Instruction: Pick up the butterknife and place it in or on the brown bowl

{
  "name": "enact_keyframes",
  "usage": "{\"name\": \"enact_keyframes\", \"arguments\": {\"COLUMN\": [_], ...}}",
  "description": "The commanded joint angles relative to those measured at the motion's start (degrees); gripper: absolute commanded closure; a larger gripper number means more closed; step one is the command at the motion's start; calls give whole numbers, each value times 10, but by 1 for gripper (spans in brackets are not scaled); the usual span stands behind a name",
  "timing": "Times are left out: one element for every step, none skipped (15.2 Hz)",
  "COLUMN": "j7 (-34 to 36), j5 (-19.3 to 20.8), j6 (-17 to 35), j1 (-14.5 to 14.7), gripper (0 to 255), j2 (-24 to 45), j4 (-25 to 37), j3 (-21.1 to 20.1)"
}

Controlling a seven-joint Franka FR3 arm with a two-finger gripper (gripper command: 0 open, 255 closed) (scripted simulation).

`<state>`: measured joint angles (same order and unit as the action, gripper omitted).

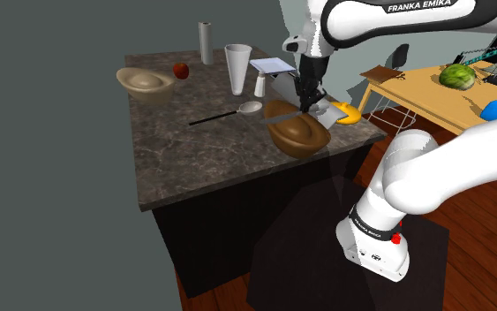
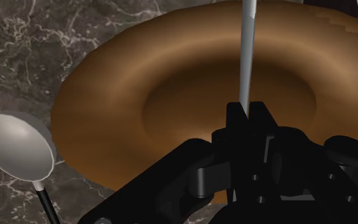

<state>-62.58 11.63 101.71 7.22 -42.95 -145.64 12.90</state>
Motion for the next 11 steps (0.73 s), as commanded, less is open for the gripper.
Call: {"name": "enact_keyframes", "arguments": {"j7": [-1, -1, -1, -1, -1, 0, -1, 0, -1, -1, -1], "j5": [1, 1, 1, 1, 1, 1, 1, 1, 1, 1, 1], "j6": [3, 3, 3, 3, 3, 3, 3, 3, 3, 3, 3], "j1": [-1, -1, -1, -1, -1, -1, -1, -1, -1, -1, -1], "gripper": [255, 255, 255, 255, 255, 255, 255, 0, 0, 0, 0], "j2": [-2, -2, -2, -2, -2, -2, -2, -2, -2, -2, -2], "j4": [-4, -4, -4, -4, -4, -4, -4, -4, -4, -4, -4], "j3": [1, 1, 1, 1, 1, 1, 1, 1, 1, 1, 1]}}
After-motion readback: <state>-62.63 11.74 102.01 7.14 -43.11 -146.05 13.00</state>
